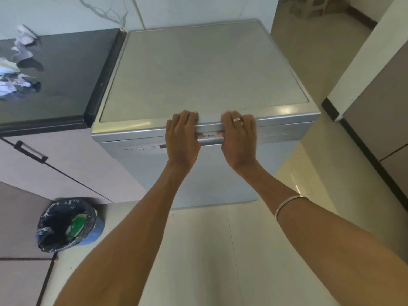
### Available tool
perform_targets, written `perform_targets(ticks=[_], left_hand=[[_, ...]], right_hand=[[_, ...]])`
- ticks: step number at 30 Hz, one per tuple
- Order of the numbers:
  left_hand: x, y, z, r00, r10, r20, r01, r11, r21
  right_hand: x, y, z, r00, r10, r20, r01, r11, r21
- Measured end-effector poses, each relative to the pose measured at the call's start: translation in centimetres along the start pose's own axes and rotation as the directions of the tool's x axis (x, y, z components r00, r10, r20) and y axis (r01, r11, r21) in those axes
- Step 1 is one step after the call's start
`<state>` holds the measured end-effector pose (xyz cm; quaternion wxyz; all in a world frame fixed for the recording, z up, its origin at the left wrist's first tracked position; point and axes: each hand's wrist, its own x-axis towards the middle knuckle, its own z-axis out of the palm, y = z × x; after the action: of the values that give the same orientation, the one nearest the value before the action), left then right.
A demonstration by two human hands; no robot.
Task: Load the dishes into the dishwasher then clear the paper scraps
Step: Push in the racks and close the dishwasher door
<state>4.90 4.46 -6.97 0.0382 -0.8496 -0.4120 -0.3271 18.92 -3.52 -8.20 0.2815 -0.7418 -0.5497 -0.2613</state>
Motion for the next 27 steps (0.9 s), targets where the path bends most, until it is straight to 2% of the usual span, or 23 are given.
perform_targets(ticks=[6,11,14,18,22,27], left_hand=[[0.0,1.2,-1.2,0.992,-0.109,0.06,0.109,0.994,-0.011],[-0.3,1.4,-2.7,0.981,-0.123,0.148,0.133,0.989,-0.065],[-0.1,1.4,-3.4,0.965,-0.108,0.239,0.127,0.99,-0.066],[1.1,1.8,-4.4,0.943,-0.05,0.328,0.051,0.999,0.007],[2.0,2.2,-5.4,0.898,-0.103,0.427,0.115,0.993,-0.002],[2.1,1.7,-5.1,0.833,-0.069,0.549,0.041,0.997,0.063]], right_hand=[[0.5,-1.0,-1.6,0.984,0.132,0.122,-0.14,0.988,0.06],[0.0,-1.3,-2.6,0.969,0.143,0.201,-0.163,0.983,0.083],[0.2,-1.6,-3.8,0.959,0.129,0.252,-0.158,0.983,0.098],[0.6,-1.7,-5.8,0.92,0.124,0.373,-0.197,0.966,0.164],[1.2,-2.1,-6.0,0.863,0.084,0.498,-0.133,0.989,0.064],[2.4,-2.2,-6.4,0.772,0.065,0.632,-0.041,0.998,-0.052]])
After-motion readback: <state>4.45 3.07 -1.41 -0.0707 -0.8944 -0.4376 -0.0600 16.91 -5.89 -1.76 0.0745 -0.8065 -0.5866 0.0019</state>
